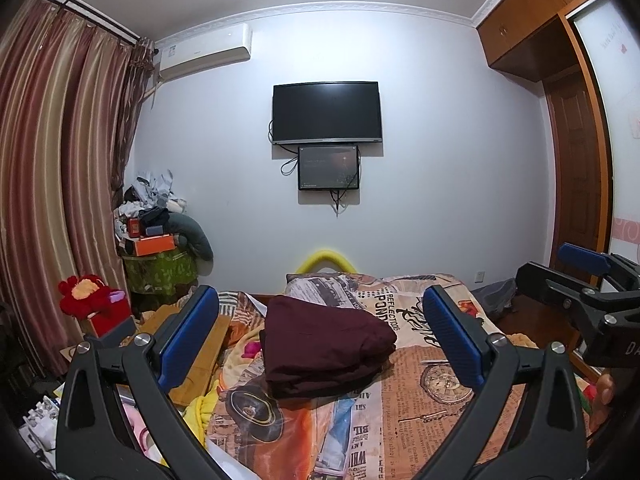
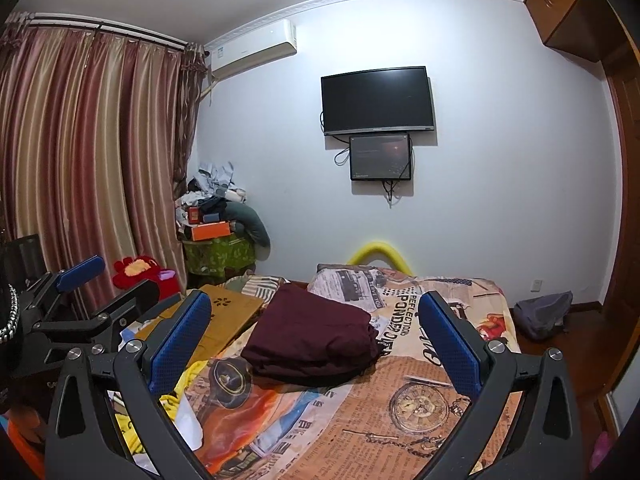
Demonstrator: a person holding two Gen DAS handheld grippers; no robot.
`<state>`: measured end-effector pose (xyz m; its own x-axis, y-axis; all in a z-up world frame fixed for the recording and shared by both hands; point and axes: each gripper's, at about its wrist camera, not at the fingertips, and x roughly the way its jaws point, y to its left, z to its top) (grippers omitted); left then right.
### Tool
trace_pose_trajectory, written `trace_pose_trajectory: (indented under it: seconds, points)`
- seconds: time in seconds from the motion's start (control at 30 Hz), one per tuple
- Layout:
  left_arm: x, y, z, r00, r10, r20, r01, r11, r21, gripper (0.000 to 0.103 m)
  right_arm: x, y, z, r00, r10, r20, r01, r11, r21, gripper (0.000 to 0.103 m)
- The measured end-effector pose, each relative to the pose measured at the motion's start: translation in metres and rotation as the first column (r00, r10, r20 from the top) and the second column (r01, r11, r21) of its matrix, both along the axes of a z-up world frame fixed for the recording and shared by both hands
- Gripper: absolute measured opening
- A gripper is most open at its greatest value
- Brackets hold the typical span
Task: Fold large clothes
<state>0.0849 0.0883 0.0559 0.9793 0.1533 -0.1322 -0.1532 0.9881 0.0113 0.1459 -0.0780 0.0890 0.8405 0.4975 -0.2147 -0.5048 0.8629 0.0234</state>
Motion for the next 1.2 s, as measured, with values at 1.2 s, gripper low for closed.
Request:
trace_pose_trajectory:
  seconds: [1.2]
  points:
    - [0.005,0.012,-0.004,0.998,-0.043,-0.039,0.040,0.995,-0.088,0.102,0.000,0.001,-0.002,1.000,-0.006,-0.003,0.006,1.000,-0.004,0.103]
